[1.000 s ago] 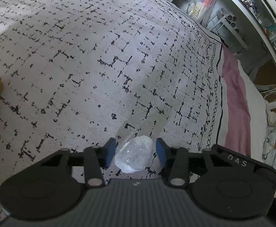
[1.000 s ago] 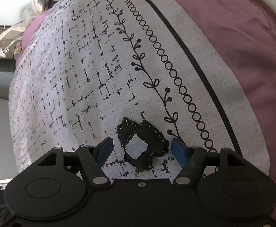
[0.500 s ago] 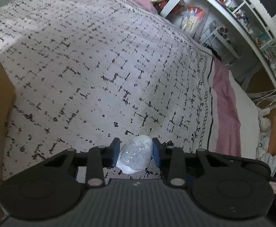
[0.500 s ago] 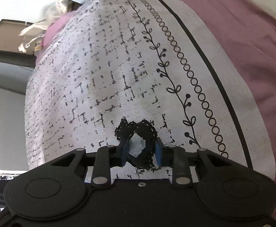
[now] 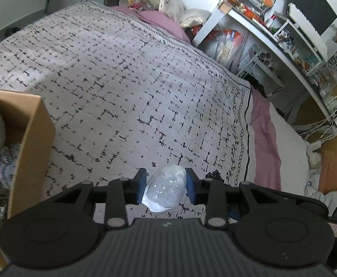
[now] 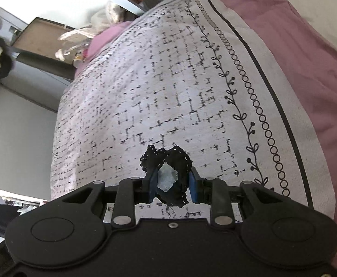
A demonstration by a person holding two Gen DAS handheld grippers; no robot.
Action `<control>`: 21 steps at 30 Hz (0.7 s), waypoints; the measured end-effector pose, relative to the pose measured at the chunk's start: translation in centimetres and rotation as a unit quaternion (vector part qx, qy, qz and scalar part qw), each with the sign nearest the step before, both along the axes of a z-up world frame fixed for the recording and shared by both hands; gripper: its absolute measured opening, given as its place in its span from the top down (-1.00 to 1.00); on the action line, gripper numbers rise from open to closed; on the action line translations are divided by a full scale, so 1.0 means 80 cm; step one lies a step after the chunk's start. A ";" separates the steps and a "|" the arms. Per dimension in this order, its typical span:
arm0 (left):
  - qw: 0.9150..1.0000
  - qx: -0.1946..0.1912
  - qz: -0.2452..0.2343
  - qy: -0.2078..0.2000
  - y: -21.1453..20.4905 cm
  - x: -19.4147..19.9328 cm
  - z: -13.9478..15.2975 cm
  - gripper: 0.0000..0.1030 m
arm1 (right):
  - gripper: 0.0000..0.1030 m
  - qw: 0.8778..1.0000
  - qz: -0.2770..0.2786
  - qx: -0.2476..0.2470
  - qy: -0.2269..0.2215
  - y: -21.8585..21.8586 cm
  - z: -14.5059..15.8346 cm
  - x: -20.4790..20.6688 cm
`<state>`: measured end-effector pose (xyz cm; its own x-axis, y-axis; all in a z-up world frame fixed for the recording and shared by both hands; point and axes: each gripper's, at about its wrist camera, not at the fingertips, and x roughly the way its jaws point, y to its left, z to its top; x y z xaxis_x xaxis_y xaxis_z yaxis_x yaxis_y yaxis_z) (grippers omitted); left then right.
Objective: Organize soft objects
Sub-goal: 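Carry the plastic bag with the left tool while the right tool carries the lace item to the box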
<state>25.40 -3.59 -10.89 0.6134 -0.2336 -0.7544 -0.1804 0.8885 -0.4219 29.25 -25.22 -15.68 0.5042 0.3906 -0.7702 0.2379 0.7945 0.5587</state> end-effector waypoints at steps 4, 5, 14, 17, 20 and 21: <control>1.000 -0.003 0.008 -0.010 0.012 -0.012 0.014 0.32 | 0.46 1.000 0.014 -0.013 -0.021 0.014 0.021 -0.009; 1.000 -0.003 0.011 -0.013 0.015 -0.016 0.018 0.32 | 0.46 0.999 0.017 -0.013 -0.023 0.016 0.024 -0.012; 0.999 -0.003 0.035 -0.037 0.047 -0.050 0.045 0.32 | 0.46 0.997 0.049 -0.023 -0.051 0.035 0.057 -0.031; 0.998 0.002 0.040 -0.043 0.058 -0.062 0.052 0.32 | 0.46 0.996 0.064 -0.027 -0.064 0.046 0.073 -0.040; 0.998 0.001 0.045 -0.048 0.070 -0.075 0.059 0.32 | 0.46 0.994 0.075 -0.029 -0.071 0.057 0.086 -0.046; 0.998 0.001 0.048 -0.050 0.074 -0.079 0.061 0.32 | 0.46 0.994 0.078 -0.031 -0.075 0.060 0.091 -0.049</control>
<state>19.09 2.35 -5.98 0.7054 -0.1690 -0.6883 -0.2207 0.8705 -0.4400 25.34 -20.43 -8.37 0.5515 0.4266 -0.7168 0.0272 0.8497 0.5266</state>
